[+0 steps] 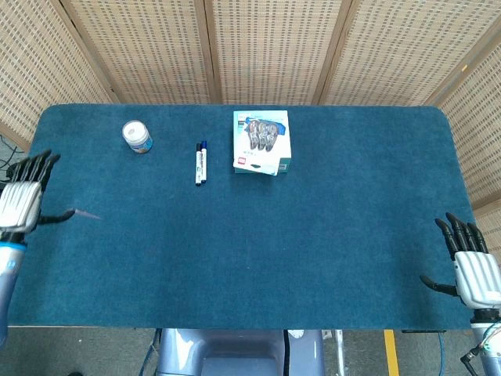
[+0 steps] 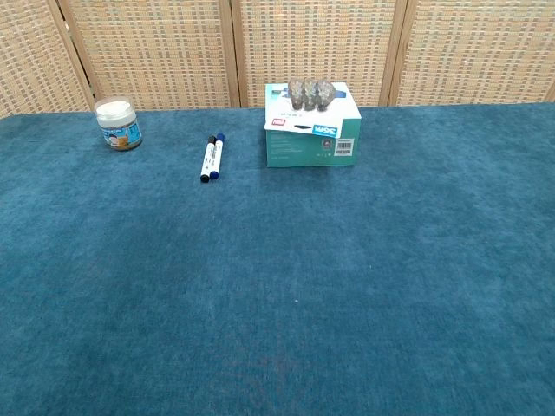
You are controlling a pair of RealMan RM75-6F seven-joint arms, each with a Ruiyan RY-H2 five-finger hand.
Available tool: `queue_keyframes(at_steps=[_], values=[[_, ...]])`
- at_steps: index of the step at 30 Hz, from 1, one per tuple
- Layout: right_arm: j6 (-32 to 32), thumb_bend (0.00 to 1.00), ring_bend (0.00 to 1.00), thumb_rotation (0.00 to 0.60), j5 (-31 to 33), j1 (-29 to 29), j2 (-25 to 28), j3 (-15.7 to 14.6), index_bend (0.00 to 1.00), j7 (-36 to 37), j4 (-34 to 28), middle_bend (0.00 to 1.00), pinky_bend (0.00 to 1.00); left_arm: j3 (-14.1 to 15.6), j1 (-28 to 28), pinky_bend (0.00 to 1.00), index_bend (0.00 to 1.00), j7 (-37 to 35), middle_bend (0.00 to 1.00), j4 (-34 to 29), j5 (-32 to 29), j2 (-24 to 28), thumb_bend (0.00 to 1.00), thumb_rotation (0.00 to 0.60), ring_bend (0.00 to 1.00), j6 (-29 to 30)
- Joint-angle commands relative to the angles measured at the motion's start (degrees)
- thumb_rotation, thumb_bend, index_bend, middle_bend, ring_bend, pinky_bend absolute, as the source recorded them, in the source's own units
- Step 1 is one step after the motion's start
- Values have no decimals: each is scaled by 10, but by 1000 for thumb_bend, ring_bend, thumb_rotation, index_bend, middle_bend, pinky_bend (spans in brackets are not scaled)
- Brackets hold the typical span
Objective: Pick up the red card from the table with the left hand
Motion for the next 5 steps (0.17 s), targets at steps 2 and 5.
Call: queue_keyframes(at_steps=[2,5], values=[[13,0,0,600,-2,-6,-4,4,0,-4,2,0,0,64,72,0,0,18,0,-43,65,-2,0,600,0,103],[20,0,0,600,-2,-8,-3,6,0,-2,2,0,0,75,86,0,0,18,0,-55,67,-4,0,600,0,108]])
